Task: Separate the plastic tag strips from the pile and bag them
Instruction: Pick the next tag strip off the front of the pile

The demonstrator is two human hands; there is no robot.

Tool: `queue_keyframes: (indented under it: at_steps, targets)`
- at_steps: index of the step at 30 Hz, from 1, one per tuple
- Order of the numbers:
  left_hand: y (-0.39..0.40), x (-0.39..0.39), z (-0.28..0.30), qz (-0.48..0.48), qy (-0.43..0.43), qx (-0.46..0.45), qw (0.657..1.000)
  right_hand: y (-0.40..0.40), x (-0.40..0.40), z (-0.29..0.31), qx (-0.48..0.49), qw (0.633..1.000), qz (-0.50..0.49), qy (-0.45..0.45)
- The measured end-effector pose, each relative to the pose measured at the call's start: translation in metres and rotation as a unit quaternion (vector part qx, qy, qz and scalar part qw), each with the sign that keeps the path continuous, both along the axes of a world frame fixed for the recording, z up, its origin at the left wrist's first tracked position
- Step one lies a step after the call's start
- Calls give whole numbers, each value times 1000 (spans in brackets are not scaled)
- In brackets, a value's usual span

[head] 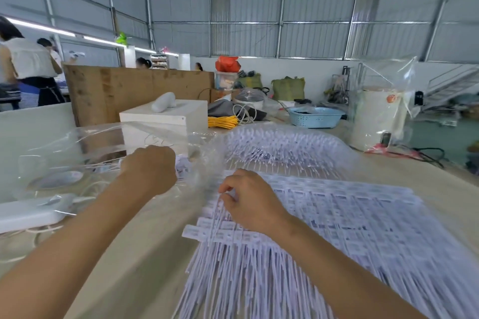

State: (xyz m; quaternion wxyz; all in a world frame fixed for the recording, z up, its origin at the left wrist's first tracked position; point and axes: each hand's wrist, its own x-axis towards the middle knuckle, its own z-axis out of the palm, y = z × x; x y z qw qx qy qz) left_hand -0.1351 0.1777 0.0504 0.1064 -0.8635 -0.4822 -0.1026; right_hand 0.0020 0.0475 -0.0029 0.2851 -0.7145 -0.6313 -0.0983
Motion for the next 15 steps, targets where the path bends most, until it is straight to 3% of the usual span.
queue_keyframes:
  at_steps: [4,7,11,15]
  targets:
    - [-72,16,15,-121,-92,17,988,-36,16,5,13,1000,-20,15]
    - [-109,44,8,-272,-145,-56,950,-79,38,8,17,997,-59,45]
    - [-144,88,-15,-406,-114,-122,898,-147,79,7,42,981,-174,76]
    - [-161,122,-39,-401,-51,-151,902,-201,111,3,-2,951,-303,68]
